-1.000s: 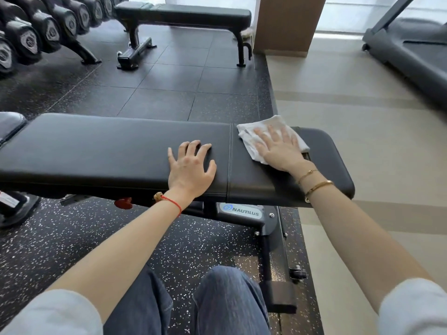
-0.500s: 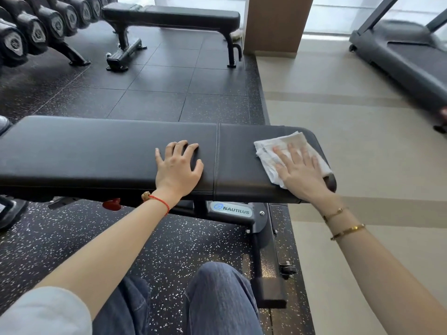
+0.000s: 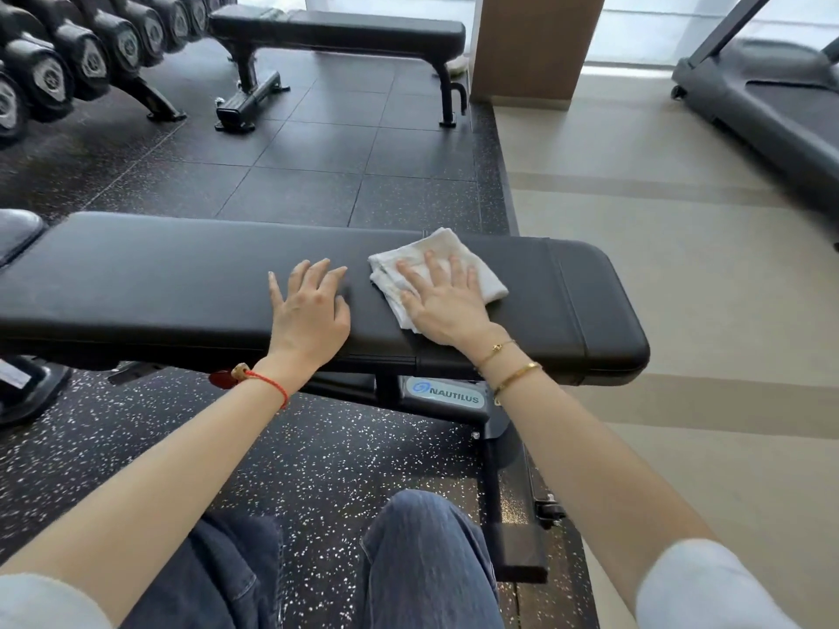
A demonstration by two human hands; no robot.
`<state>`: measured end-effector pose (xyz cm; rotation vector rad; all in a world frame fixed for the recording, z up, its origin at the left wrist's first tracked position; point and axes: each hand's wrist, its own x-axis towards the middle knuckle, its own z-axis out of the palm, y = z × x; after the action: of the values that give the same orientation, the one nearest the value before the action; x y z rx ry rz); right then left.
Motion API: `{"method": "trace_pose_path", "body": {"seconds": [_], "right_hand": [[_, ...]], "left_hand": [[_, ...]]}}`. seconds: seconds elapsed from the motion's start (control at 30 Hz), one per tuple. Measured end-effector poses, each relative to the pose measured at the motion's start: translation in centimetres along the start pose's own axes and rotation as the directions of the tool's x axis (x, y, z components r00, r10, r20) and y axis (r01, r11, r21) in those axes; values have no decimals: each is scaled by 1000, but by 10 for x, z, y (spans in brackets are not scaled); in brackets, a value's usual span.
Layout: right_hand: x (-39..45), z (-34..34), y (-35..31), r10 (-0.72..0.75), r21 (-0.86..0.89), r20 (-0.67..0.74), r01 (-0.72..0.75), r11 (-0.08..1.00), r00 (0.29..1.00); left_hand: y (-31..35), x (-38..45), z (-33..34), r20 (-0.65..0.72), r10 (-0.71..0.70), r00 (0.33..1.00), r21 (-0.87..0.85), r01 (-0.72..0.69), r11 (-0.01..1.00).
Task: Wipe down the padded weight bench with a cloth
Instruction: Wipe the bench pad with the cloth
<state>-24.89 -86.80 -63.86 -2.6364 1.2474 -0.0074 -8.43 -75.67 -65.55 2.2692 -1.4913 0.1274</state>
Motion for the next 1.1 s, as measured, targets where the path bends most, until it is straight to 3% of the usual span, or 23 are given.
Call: {"method": "trace_pose_path", "body": {"seconds": [0.2, 0.5, 0.7, 0.87, 1.1], "right_hand": [[27, 11, -65, -147, -11, 47, 147, 989, 988], [78, 10, -93, -177, -7, 79, 179, 984, 981], [122, 9, -125, -158, -15, 94, 160, 987, 983], [132, 15, -155, -228, -20, 89, 230, 973, 970], [104, 12, -109, -284, -19, 60, 285, 958, 957]], "left_hand": [[-66, -3, -28, -46, -156, 987, 58, 158, 986], [-121, 13, -37, -77, -317, 945, 18, 319, 948], [-126, 17, -26, -145, -332, 932, -14, 333, 943], [-129, 17, -27, -171, -331, 928, -3, 335, 942], [-131, 16, -27, -181, -324, 929, -2, 329, 944]]}}
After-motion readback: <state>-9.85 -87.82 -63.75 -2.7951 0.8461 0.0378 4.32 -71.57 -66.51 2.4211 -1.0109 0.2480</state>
